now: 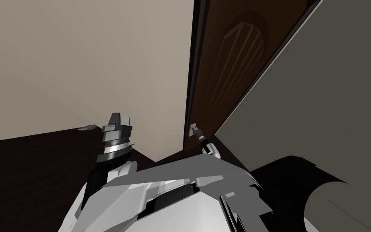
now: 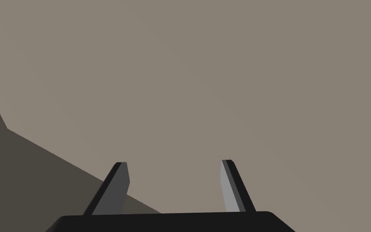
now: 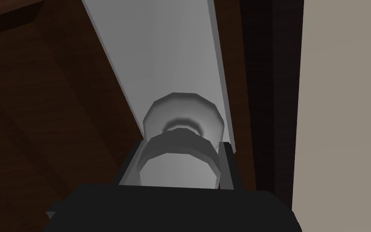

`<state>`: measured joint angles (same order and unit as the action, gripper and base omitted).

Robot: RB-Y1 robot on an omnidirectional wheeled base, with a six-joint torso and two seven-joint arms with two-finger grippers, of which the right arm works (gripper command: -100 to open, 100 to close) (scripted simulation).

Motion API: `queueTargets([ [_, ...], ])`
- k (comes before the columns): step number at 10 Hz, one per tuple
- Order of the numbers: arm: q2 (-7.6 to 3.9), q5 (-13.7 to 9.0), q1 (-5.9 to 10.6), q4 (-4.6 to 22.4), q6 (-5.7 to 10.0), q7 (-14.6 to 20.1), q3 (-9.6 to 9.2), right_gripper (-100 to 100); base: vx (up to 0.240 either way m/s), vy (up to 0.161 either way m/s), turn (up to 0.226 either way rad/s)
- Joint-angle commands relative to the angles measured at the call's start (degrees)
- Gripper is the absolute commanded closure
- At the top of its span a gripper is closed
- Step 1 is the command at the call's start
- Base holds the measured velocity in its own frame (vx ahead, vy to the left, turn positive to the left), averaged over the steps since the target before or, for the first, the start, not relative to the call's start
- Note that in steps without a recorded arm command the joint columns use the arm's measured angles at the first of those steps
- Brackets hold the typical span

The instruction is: Pull the door open

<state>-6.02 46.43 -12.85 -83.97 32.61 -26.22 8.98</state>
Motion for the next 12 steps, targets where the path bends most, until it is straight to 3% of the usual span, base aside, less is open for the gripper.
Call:
queueTargets([
  [1,0.12,-2.7,0.03,-0.2,0.21,2.0,-0.9,100,-0.091,-0.032,0.151],
  [7,-0.79,-12.6,-0.07,-0.4,-0.45,9.2,-2.35,100,-0.072,-0.03,0.126],
  [8,-0.79,-13.1,-0.07,-0.4,-0.45,9.2,-2.35,100,-0.054,-0.023,0.073],
  [12,-1.43,-20.3,-0.13,-0.5,-0.93,14.2,-3.39,100,-0.061,-0.032,0.114],
])
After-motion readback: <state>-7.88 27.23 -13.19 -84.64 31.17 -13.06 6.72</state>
